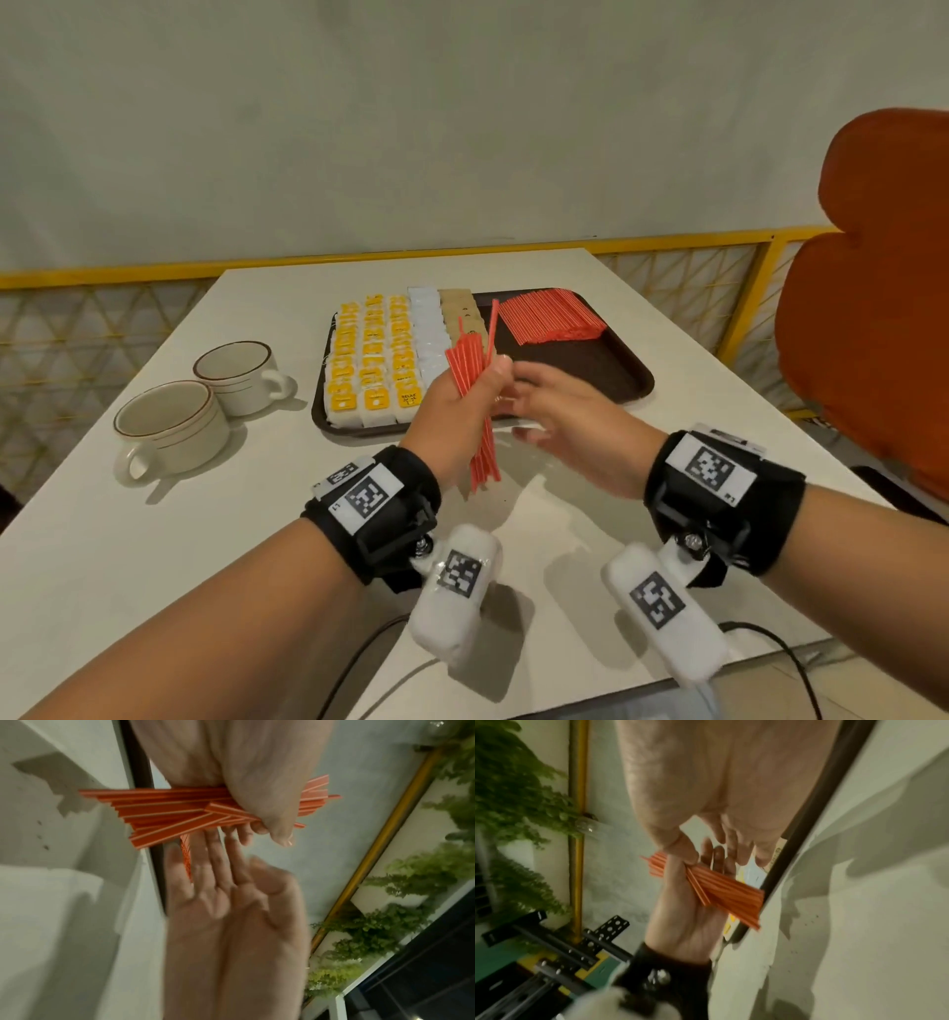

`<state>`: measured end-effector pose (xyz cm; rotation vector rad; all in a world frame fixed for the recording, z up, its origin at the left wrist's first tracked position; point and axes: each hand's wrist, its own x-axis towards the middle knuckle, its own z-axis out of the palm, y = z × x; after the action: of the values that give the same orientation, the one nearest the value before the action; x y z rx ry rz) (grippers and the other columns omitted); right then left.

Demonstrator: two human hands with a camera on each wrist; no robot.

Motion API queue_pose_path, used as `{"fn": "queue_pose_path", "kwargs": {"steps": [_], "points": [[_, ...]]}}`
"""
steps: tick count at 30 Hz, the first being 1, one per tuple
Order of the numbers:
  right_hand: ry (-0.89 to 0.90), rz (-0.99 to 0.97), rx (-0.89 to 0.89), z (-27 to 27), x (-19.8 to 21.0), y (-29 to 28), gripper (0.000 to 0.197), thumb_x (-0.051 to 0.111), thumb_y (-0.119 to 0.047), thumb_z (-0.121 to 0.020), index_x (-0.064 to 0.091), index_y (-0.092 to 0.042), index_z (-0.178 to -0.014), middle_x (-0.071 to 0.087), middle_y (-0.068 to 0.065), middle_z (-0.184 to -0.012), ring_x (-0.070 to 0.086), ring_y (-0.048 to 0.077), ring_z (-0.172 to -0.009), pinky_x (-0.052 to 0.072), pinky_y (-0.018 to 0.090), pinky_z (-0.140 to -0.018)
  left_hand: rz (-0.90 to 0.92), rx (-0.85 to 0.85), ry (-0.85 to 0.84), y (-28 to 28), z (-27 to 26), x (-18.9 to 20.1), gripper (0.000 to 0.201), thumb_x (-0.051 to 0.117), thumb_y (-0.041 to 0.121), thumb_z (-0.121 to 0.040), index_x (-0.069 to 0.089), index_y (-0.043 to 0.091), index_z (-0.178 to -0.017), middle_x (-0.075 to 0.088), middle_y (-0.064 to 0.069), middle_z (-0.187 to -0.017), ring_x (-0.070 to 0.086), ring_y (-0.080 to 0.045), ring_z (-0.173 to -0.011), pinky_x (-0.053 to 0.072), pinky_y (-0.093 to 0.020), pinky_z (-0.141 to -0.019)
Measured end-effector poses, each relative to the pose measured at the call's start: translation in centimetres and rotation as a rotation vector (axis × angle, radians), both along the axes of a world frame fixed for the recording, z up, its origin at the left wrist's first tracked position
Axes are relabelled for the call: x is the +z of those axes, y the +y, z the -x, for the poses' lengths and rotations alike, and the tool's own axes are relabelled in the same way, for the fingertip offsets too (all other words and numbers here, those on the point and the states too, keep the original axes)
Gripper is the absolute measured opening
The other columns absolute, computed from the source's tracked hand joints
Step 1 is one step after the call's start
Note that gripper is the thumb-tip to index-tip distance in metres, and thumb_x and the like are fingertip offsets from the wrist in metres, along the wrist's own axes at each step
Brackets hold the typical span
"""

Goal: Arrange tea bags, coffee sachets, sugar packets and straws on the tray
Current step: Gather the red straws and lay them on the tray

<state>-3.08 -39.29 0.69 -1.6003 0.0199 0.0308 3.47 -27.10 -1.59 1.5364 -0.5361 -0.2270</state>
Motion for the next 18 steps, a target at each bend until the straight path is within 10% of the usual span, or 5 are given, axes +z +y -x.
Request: {"fn": "queue_pose_path", "kwargs": {"steps": [4,12,18], "points": [[-0.099,0.254,-0.003,-0.5,-1.5,1.6,0.054,0.054,0.014,-0.080,0.047,-0.006,-0.130,0.064,0.017,-0.111,0.065,0.022,-0.094,0.055,0.043,-0.086,0.015,-0.012,0.109,-1.0,0.6,0.5,0.044,0.056,0.054,-0.085,0.060,0.024,-0.117,0.067,-0.001,-0.101,0.065,-0.018,-0.100,0.051,-0.041,-0.094],[-0.105,0.162,0.168,-1.1,-0.9,1.5,0.062,0.055,0.010,-0.075,0.042,-0.008,-0.133,0.052,0.031,-0.123,0.058,0.035,-0.108,0.046,0.050,-0.094,-0.062,0.027,0.023,-0.6,-0.3,-0.4,0.093,0.055,0.090,-0.053,0.049,0.037,-0.129,0.055,-0.002,-0.126,0.053,-0.020,-0.120,0.045,-0.047,-0.101],[-0.151,0.231,0.061,-1.2,-1.3,1.7,0.052,0.043,0.016,-0.084,0.046,-0.002,-0.132,0.063,0.012,-0.106,0.063,0.014,-0.096,0.054,0.029,-0.081,-0.070,0.013,0.029,-0.9,0.5,0.2,0.066,0.059,0.069,-0.067,0.054,0.033,-0.122,0.061,0.000,-0.117,0.059,-0.016,-0.112,0.047,-0.043,-0.100]]}}
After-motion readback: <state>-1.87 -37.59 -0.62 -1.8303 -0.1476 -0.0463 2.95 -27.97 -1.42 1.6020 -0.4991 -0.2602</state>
